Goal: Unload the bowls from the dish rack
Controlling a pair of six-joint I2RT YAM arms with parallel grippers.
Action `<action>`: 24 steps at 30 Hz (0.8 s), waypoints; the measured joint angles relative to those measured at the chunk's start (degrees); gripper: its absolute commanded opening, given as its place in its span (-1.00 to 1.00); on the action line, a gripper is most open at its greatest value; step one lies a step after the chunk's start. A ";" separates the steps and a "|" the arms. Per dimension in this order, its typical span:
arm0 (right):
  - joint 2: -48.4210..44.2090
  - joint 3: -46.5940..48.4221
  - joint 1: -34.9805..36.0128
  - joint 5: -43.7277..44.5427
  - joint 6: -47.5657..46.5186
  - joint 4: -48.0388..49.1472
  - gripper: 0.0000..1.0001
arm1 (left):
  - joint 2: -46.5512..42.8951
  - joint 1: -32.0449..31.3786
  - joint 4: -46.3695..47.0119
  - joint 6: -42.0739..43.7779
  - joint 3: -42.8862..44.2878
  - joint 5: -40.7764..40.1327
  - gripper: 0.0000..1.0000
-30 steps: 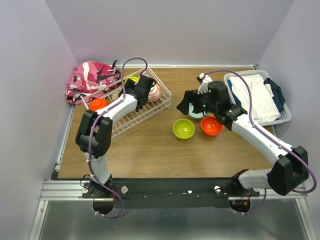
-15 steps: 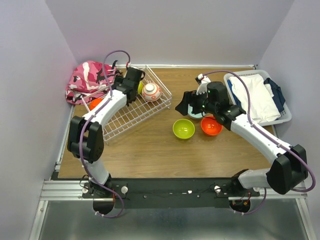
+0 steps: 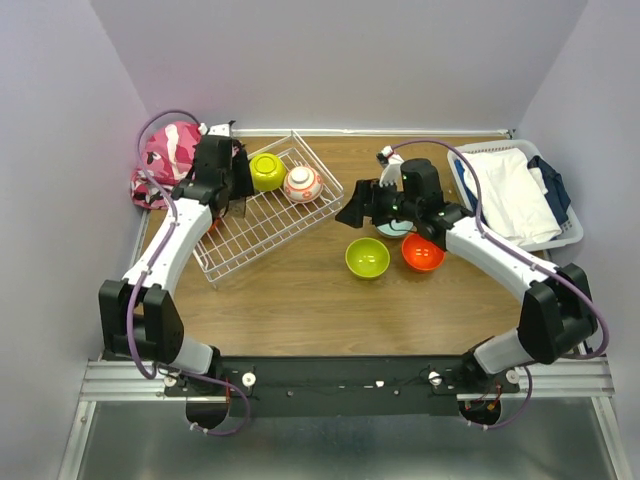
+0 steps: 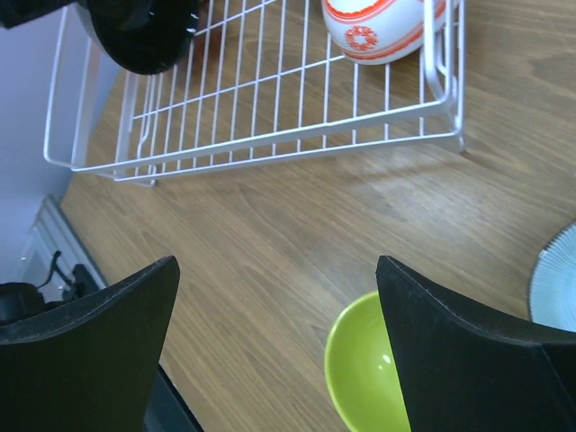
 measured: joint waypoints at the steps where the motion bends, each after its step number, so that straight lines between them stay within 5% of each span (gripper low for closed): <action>1: 0.83 0.33 -0.02 -0.85 0.68 0.83 0.95 | -0.76 0.22 0.79 -0.70 -0.81 1.20 -0.98; 24: 12.52 4.24 -0.02 -10.23 16.15 14.97 0.85 | -12.76 1.33 28.98 -30.69 -19.78 32.63 -0.98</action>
